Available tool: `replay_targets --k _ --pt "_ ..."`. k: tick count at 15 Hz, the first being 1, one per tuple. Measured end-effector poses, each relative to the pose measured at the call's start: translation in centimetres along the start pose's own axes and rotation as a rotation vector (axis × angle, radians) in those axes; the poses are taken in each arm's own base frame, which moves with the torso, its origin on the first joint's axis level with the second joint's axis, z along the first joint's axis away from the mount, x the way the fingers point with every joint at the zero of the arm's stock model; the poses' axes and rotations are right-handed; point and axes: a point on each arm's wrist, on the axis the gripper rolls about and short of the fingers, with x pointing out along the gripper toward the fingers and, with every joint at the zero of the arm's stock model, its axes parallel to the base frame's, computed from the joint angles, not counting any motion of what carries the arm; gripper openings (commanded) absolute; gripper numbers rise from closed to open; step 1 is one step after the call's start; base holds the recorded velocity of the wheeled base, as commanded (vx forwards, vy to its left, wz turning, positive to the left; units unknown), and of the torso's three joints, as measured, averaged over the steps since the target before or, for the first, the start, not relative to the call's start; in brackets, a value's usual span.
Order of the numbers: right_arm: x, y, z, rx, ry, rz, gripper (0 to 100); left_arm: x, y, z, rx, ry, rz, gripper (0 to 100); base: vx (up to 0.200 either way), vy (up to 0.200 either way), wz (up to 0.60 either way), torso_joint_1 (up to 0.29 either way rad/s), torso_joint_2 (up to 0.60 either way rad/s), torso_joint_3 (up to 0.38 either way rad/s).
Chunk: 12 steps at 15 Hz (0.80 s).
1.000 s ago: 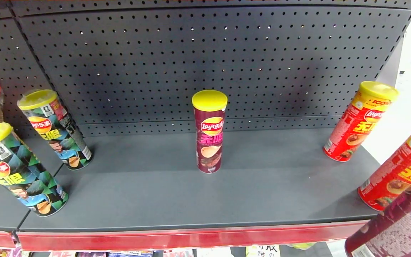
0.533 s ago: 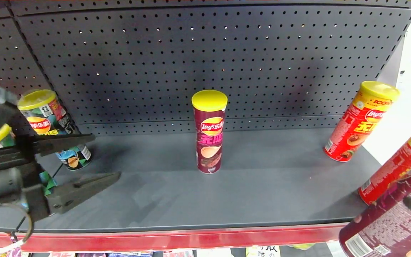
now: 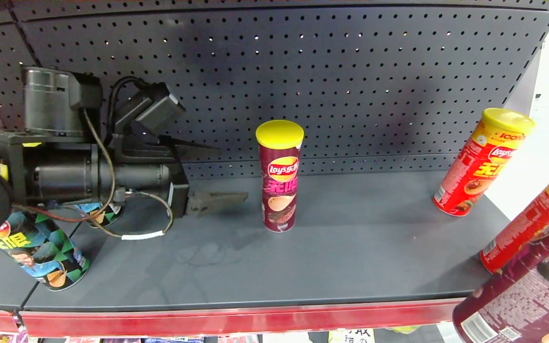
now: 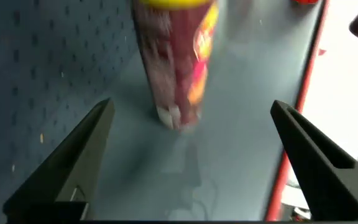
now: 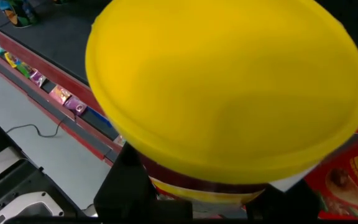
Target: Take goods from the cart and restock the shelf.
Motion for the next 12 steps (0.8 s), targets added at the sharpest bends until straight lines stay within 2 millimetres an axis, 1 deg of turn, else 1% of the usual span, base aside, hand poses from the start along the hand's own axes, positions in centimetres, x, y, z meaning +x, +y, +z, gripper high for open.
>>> replay_targets --k 2,7,12 --pt "0.0 0.0 0.1 0.0 -0.001 0.001 0 1.7 0.9 0.1 -0.001 0.003 -0.014 100 0.0 0.0 0.0 0.0 0.0 0.0" --pt "0.1 -0.1 0.0 0.003 0.003 -0.002 0 5.2 1.7 0.4 0.005 0.003 -0.048 100 0.0 0.0 0.0 0.0 0.0 0.0" --pt "0.2 -0.1 0.0 0.005 0.007 -0.005 0 7.7 2.9 1.1 0.019 -0.02 -0.054 100 0.0 0.0 0.0 0.0 0.0 0.0"
